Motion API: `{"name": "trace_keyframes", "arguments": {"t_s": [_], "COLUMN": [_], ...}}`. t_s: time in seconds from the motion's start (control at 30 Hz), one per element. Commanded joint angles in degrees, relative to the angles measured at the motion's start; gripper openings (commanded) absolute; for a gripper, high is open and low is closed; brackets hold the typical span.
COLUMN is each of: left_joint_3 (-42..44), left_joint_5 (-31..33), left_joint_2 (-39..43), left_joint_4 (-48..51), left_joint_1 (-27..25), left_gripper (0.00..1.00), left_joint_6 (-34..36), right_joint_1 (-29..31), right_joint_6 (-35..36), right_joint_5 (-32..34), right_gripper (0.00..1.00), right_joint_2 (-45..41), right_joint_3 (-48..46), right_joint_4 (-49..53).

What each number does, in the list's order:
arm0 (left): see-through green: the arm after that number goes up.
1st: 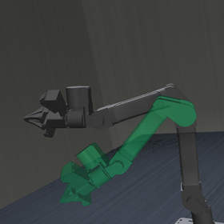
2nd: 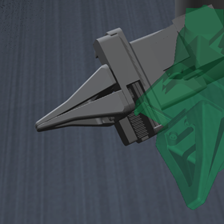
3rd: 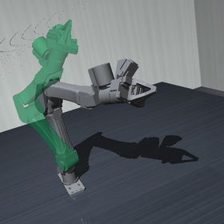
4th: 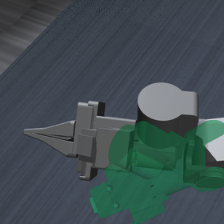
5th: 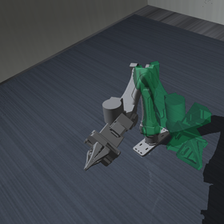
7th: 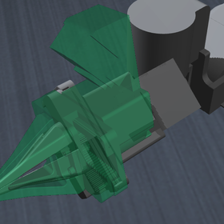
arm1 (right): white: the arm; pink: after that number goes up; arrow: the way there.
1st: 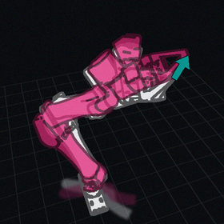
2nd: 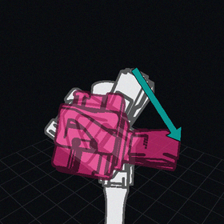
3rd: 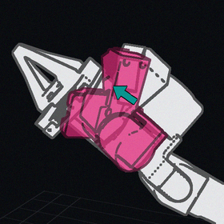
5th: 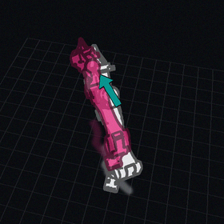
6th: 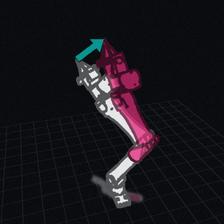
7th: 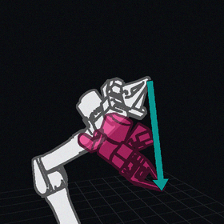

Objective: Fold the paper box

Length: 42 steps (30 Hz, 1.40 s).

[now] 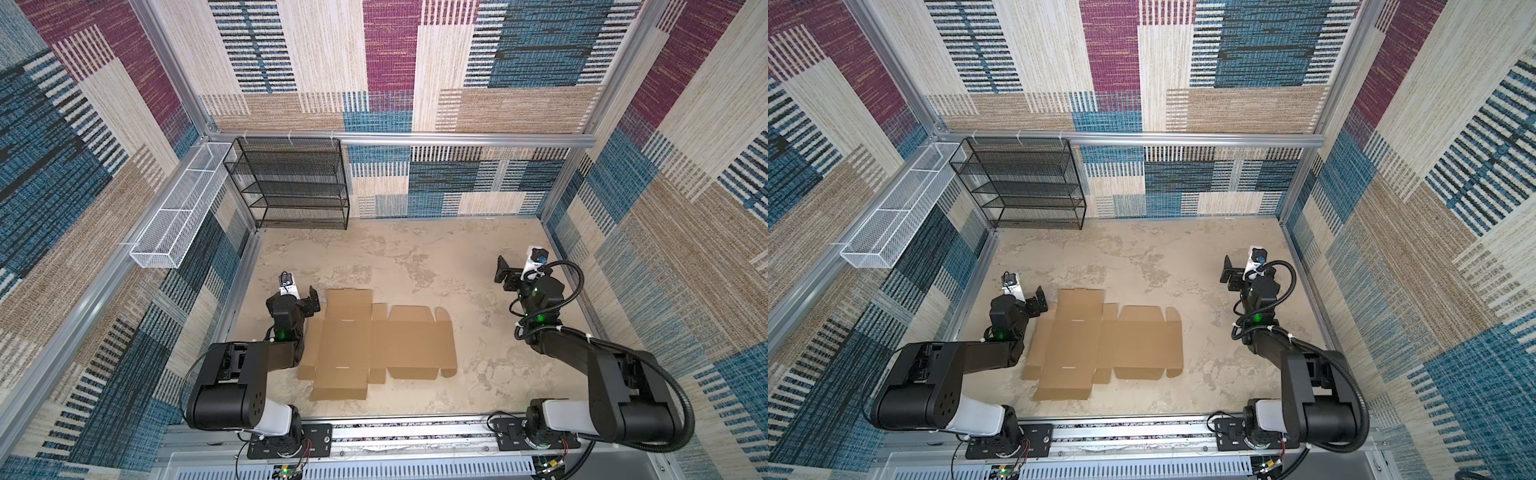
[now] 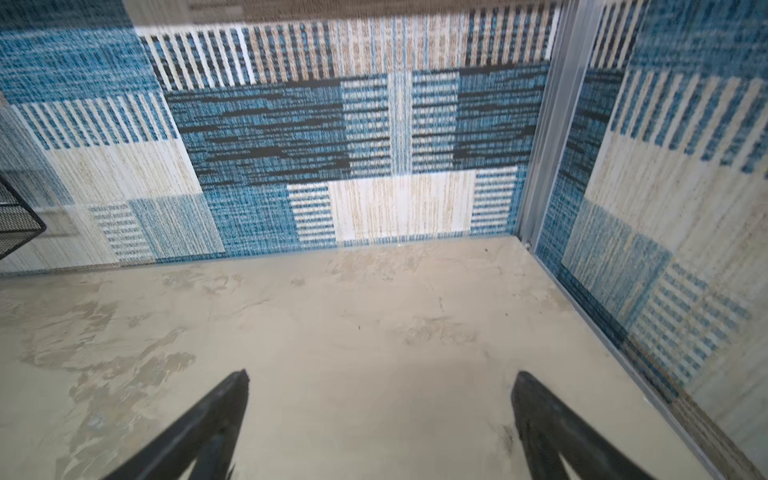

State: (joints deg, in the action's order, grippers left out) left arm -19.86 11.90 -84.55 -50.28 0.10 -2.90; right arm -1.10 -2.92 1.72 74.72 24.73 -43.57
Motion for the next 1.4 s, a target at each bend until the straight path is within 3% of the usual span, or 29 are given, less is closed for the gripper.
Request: {"name": "trace_keyframes", "arguments": {"t_s": [0.0,0.1,0.2,0.33,0.5,0.7,0.77,0.93,1.0,1.23,1.33,1.37], "left_joint_3": [-2.3,-8.2,-12.0,-17.8,-27.4,-32.5,-33.0,-33.1,-32.9,-30.9,-29.3,-29.0], "left_joint_5": [1.2,5.1,5.8,-2.3,-7.6,-13.3,-14.4,-15.6,-16.2,-19.7,-19.5,-19.4], "left_joint_2": [1.8,8.4,14.9,18.7,16.7,15.0,15.7,19.4,21.1,23.2,22.4,22.1], "left_joint_4": [3.6,19.9,28.8,40.2,57.0,70.3,73.6,79.9,82.2,86.7,86.9,87.1], "left_joint_1": [0.0,0.0,0.3,3.1,4.1,3.4,3.0,0.9,0.3,-2.0,-3.1,-3.4], "left_gripper": [0.99,0.99,0.99,0.99,0.99,0.99,0.99,0.98,0.79,0.34,0.0,0.0], "left_joint_6": [0.1,-1.5,-5.7,-13.2,-20.7,-23.6,-23.5,-23.5,-23.5,-24.6,-25.3,-25.7], "right_joint_1": [0.1,0.1,0.0,0.1,0.9,9.8,11.9,17.9,20.6,28.9,32.3,34.1], "right_joint_6": [-6.8,-9.8,-11.3,-12.5,-13.1,-12.5,-13.7,-17.7,-19.0,-23.4,-27.2,-28.2], "right_joint_5": [2.6,1.7,-1.0,-5.1,-12.4,-10.5,-11.5,-10.9,-10.2,-6.8,-6.7,-6.0], "right_gripper": [1.0,1.0,0.99,1.0,1.0,0.99,0.89,0.48,0.4,0.16,0.02,0.0], "right_joint_2": [-5.9,-11.5,-15.3,-19.7,-23.6,-25.4,-25.2,-24.5,-24.1,-21.4,-19.6,-18.8], "right_joint_3": [-0.1,2.1,4.2,5.3,6.2,7.4,7.6,7.6,7.7,10.4,10.6,10.7], "right_joint_4": [12.9,20.9,26.3,30.5,34.8,42.4,44.5,49.3,50.5,57.6,59.0,59.4]}}
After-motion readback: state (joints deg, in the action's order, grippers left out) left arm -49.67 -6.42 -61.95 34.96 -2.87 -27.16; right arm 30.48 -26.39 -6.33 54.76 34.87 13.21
